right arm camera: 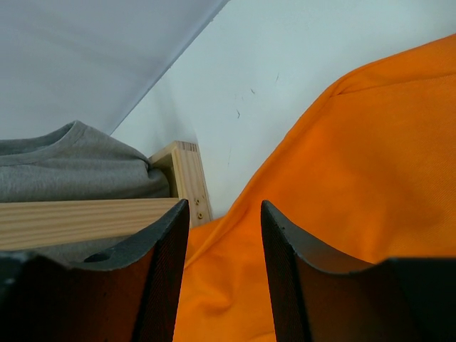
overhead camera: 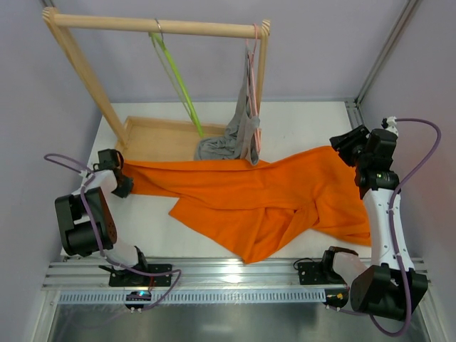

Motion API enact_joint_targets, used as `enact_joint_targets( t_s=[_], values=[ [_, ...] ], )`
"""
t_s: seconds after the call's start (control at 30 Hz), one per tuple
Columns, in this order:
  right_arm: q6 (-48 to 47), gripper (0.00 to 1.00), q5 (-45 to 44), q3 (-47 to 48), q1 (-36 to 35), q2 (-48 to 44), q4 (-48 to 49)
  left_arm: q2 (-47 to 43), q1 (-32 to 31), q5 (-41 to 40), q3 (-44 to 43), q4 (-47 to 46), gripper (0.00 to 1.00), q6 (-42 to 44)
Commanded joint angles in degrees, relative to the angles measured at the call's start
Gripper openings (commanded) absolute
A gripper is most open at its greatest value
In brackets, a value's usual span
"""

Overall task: Place the trousers on the hanger
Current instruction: Fold the trousers

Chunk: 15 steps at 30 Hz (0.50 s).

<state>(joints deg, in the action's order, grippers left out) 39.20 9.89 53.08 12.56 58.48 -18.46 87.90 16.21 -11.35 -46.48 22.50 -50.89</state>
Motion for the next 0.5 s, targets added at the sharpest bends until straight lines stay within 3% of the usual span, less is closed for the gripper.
enact_joint_targets(
  t_s=[0.0, 0.07, 0.33, 0.47],
  values=[
    [-1.0, 0.48, 0.7, -0.3, 0.2, -1.3, 1.5, 0.2, 0.2, 1.2, -2.2, -0.7, 0.07, 0.4],
    [-1.2, 0.48, 0.7, 0.1, 0.2, -1.1, 1.1, -0.6, 0.2, -0.6, -3.9, 1.7, 0.0, 0.7],
    [-1.5, 0.48, 0.3, 0.4, 0.2, -2.1, 0.3, -9.7, 0.3, -8.2, -9.7, 9.0, 0.0, 1.9],
    [-1.7, 0.48, 0.5, 0.6, 0.2, -2.1, -0.3, -9.5, 0.2, -9.6, -9.4, 10.6, 0.0, 2.4]
  ],
)
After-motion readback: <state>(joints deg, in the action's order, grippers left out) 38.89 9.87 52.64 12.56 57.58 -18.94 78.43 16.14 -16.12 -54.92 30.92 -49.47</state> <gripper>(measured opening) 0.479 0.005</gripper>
